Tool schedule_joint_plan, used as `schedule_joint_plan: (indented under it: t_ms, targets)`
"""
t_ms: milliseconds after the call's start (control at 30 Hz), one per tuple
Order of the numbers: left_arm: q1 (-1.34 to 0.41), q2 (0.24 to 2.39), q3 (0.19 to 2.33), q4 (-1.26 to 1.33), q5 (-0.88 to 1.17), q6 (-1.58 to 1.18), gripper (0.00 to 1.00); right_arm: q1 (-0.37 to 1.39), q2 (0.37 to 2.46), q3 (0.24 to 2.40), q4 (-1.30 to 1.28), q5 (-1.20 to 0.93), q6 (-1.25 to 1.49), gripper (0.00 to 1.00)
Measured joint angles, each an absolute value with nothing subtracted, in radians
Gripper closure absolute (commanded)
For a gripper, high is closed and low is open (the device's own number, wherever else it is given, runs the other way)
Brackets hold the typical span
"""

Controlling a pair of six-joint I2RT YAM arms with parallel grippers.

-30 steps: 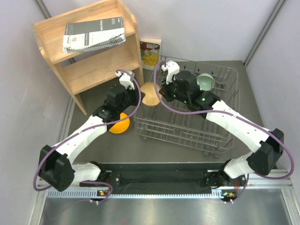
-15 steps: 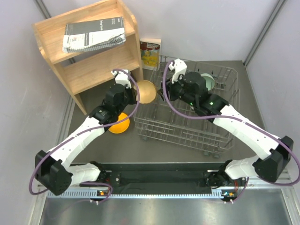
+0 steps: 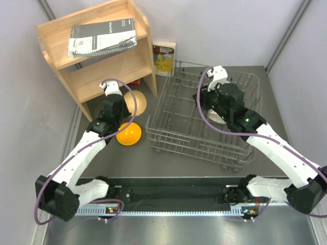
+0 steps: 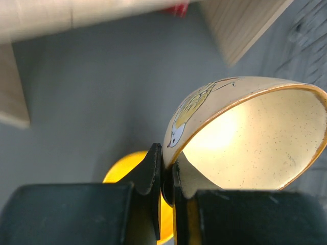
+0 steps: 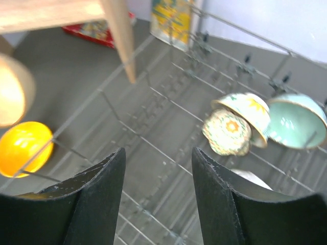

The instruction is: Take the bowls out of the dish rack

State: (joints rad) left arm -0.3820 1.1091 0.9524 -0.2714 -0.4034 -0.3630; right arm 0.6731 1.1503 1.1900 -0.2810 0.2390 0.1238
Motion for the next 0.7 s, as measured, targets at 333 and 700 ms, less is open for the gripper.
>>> schedule_joint_plan:
  t_ms: [333,700]
  targets:
    - [-0.271,1.269,0.920,-0.512,-0.360,-0.505,1.00,0.608,1.145,1.103,-0.285,0.246,0.141,0.44]
    - [-0.269,1.157,0.892,-0.596,-0.350,-0.527,1.00,0.571,1.132,1.086,-0.277,0.237,0.152,0.42]
